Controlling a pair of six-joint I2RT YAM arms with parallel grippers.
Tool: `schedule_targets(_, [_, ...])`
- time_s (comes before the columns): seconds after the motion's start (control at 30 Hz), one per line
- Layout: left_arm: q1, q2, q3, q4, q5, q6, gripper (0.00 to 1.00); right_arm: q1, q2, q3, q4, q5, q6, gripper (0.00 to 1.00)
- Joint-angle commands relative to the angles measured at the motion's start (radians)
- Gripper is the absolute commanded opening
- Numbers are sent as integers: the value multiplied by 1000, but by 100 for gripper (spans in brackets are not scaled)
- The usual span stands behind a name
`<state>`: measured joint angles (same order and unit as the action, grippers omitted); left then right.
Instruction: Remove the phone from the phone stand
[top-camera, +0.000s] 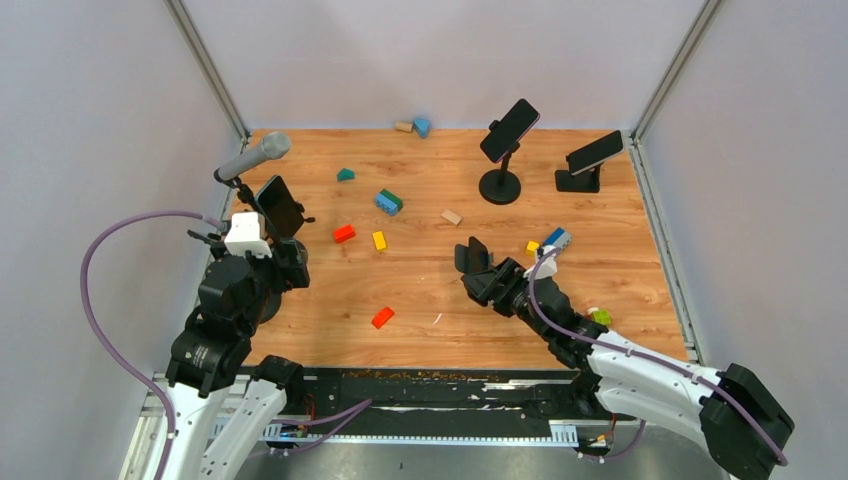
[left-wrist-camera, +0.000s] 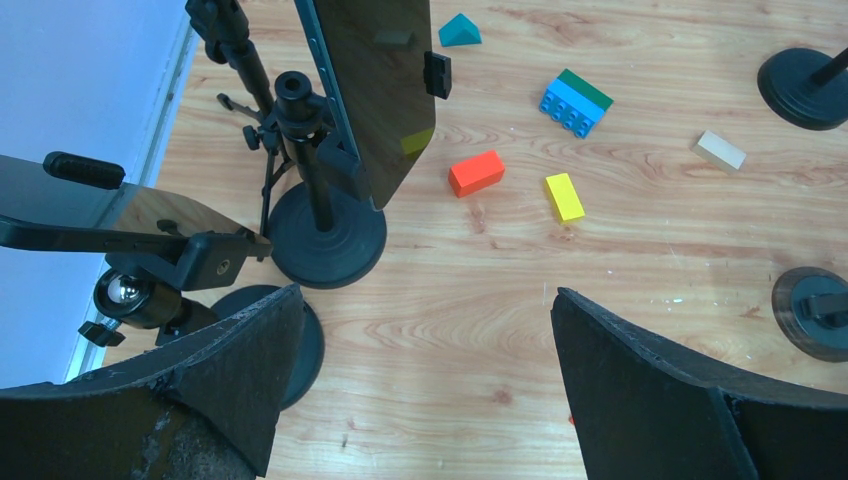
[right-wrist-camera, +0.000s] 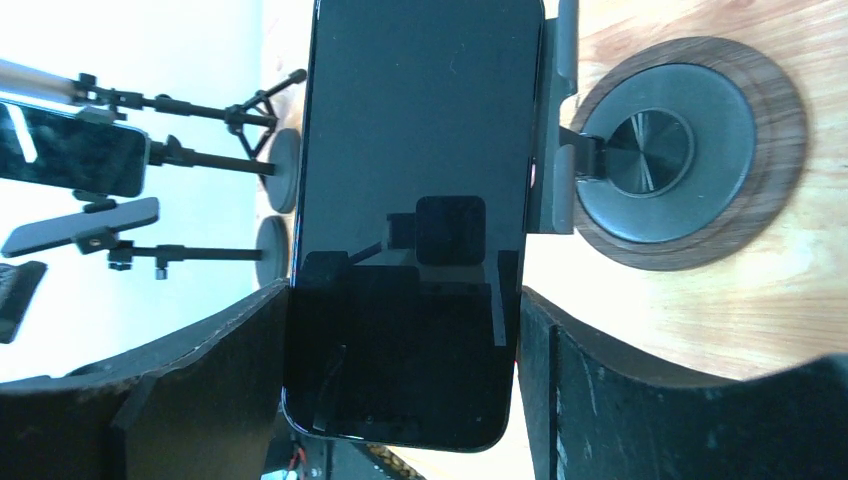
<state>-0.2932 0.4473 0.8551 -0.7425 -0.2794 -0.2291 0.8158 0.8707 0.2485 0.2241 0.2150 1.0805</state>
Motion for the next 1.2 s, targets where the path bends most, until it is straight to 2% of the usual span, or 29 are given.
schedule_targets(0.0, [-4,0,-8,35,-6,13,100,-11,9,-38,263,-56,91,0])
schedule_targets(0.23, [-4,1,-8,35,-4,13,100,-24,34,-77,392,-102,123,0])
schedule_targets(0.43, [-4,-1,-8,35,-5,13,100,-23,37,-84,471,-152,84,0])
schedule_targets(0.7, [-4,-1,-3,35,-2,12,100,-23,65,-48,518,-250,66,0])
schedule_targets(0.97, [-4,32,49,63,163,13,100,-11,234,47,642,-434,79,0])
schedule_targets(1.07, [-4,48,64,75,213,-14,100,5,293,77,680,-467,75,0])
schedule_targets(1.17, [-3,51,47,124,331,-44,100,17,322,84,709,-466,78,0])
